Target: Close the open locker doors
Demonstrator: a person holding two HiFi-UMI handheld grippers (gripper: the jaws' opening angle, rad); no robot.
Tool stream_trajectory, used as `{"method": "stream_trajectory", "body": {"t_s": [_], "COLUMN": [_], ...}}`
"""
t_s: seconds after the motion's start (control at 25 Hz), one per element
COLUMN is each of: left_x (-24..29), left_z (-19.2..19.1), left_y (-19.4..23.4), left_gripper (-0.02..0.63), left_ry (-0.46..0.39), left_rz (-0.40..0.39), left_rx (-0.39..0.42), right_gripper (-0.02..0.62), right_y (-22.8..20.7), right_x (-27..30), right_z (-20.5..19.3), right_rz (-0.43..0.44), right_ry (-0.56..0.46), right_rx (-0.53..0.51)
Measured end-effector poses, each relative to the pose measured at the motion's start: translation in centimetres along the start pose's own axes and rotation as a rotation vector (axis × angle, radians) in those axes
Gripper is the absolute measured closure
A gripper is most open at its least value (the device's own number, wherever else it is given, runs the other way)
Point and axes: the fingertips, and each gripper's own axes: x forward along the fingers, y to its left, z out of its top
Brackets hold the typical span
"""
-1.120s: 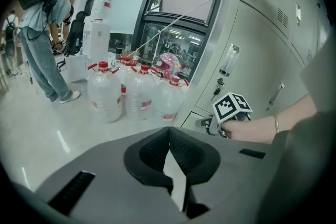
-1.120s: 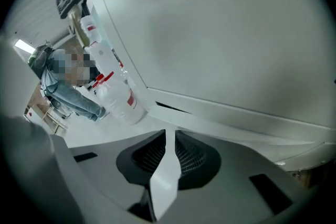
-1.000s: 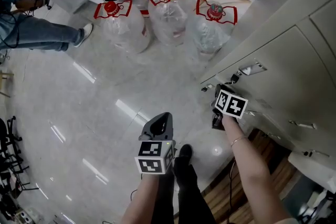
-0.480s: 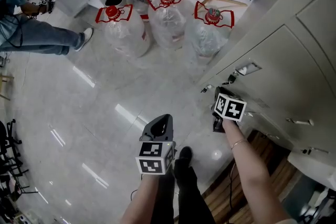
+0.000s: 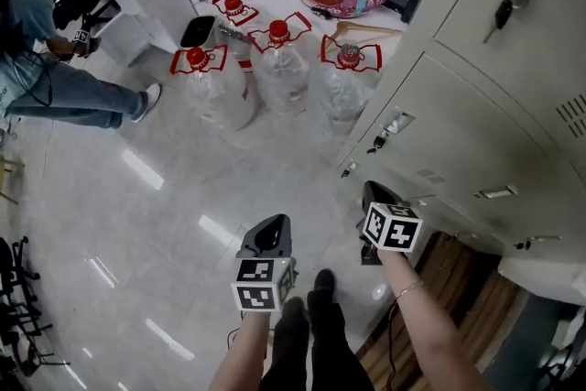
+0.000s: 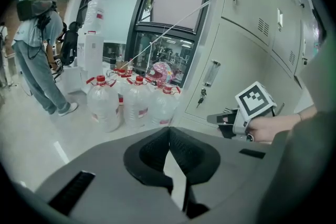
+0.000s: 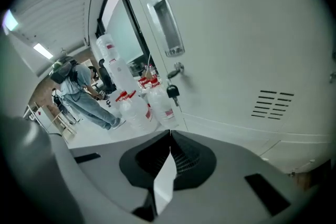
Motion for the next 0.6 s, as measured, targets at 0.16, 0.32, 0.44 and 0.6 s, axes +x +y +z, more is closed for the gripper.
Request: {"method": "stream_trajectory", "body": {"t_s": [0.16, 0.32, 0.44, 0.6], "left_x": [-3.3, -7.3, -10.6, -14.4], "left_z": [1.0, 1.6, 2.1, 3.0], "left_y": [-0.8, -2.3, -3.1, -4.2], "left_gripper": [0.586, 0.586, 0.586, 0.586], "left_ry": [-0.034, -0.065, -0.088, -0.121], "left_rz": [-0.007, -0.031, -0.043, -0.061], "left_rx": [0.033, 0.058, 0.085, 0.108], "right_gripper": [0.591, 0.591, 0.591, 0.592], "right_y": [2.7, 5.2, 7.2, 9.0], "right_x": [-6.1, -12.9, -17.8, -23.5], "right_z": [1.2, 1.0, 0.5, -0.2], "right_rz": [0.028, 0.055, 0.069, 0.079], "right_ry": [-0.055, -0.106, -0.136, -0.159], "right_rx": [-0.032, -0.015, -0.004, 0.005]}}
